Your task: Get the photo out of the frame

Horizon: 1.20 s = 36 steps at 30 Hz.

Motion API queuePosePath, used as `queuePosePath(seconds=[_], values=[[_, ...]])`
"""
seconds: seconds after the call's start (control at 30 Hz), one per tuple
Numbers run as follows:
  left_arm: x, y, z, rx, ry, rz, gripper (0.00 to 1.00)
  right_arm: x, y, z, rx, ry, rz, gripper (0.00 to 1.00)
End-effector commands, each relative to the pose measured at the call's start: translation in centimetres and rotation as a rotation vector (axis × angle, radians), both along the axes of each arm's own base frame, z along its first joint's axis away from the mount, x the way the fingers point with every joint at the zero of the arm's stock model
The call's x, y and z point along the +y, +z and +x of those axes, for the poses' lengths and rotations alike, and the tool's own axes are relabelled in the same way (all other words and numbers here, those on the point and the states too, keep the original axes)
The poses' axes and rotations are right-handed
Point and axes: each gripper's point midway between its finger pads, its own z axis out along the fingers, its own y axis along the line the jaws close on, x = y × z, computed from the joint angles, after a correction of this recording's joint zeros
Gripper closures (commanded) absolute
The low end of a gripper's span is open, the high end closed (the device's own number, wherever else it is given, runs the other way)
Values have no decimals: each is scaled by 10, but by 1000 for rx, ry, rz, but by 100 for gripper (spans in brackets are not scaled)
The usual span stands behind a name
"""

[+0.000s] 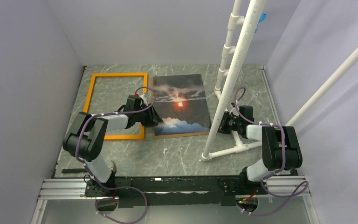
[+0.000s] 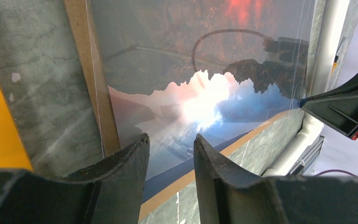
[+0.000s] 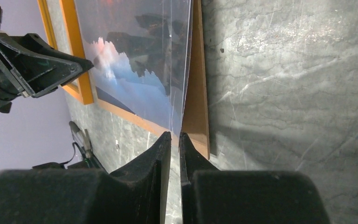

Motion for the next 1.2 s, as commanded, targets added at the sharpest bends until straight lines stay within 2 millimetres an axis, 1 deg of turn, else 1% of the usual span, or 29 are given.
queuePosePath(seconds=[0.0,0.1,0.17,0.27,0.4,0.43,0.57,0.67,0.87,1.03,1.13,1.17], values=[[13,-27,-18,71,21,66,54,6,12,9,-61,8,60,86],[14,-28,-18,64,19,73,55,8,9,8,-59,13,72,87],[15,-28,-19,63,21,81,55,8,7,7,-55,10,72,95],[17,-27,-20,58,25,86,55,9,13,5,-75,12,80,99],[19,-28,-18,59,27,101,55,8,27,3,-117,13,73,100],[19,-29,-19,60,27,103,55,1,31,6,-136,-10,73,100],[20,-30,-18,57,26,107,55,-2,46,5,-197,-6,82,100],[19,-30,-19,57,17,100,55,0,54,5,-230,13,100,100],[19,-29,-26,60,15,89,54,10,80,3,-307,54,198,100],[20,-24,-26,54,18,85,54,13,91,-1,-327,72,227,100],[20,-27,-27,53,19,85,54,9,91,0,-316,57,184,100],[20,-28,-27,59,20,83,54,7,94,3,-331,59,162,100]])
